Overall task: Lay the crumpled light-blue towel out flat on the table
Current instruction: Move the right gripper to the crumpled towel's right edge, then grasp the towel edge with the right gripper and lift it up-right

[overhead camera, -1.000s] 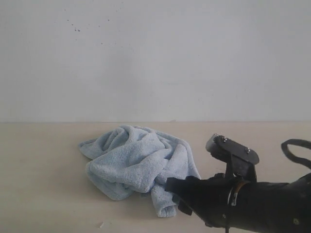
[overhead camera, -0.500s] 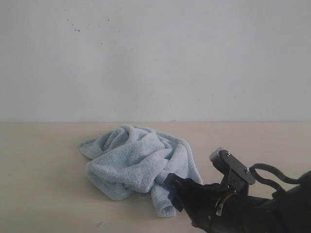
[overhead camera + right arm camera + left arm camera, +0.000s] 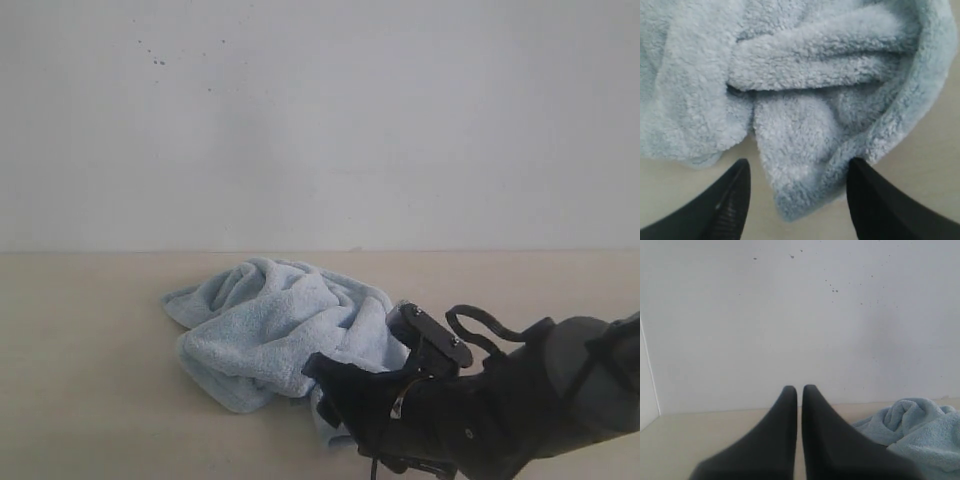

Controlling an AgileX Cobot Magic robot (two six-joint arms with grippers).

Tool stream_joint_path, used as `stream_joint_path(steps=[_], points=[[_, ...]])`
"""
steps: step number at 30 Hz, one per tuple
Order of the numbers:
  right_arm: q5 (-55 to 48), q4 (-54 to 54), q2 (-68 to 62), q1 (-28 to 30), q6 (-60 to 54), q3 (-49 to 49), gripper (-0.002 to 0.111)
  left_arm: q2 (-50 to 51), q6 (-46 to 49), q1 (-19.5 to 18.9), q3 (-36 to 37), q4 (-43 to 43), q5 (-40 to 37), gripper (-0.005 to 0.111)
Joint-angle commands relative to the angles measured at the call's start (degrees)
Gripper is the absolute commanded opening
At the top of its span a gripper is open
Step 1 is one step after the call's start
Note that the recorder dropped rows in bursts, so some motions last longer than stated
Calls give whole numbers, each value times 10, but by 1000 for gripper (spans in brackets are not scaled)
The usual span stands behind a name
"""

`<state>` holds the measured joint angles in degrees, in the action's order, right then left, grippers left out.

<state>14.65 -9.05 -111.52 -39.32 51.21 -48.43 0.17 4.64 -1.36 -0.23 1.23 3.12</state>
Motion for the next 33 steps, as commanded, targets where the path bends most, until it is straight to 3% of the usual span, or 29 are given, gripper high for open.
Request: stream_joint_path(steps=[1,14,17,20,21,22,28,33], points=[[-16,8,-15,0,-3,-3,55,-2,-3,-3,2,5,0,4],[24,8,-23,0,-17,-3,53,-2,-3,-3,2,5,0,4],[26,8,-37,0,-17,-4,37,-2,-3,-3,2,5,0,4],[25,8,-45,0,-26,-4,11,-2,-3,-3,2,5,0,4],[28,7,-45,0,-43,-3,2,-2,-3,-3,2,5,0,4],[31,4,-43,0,-65,-3,0,-2,-3,-3,2,5,0,4],[-50,-50,8,24,-270,-3,0,-2,-3,-3,2,5,0,4],[-146,-81,92,85,-464,-3,0,-2,-3,-3,2,5,0,4]])
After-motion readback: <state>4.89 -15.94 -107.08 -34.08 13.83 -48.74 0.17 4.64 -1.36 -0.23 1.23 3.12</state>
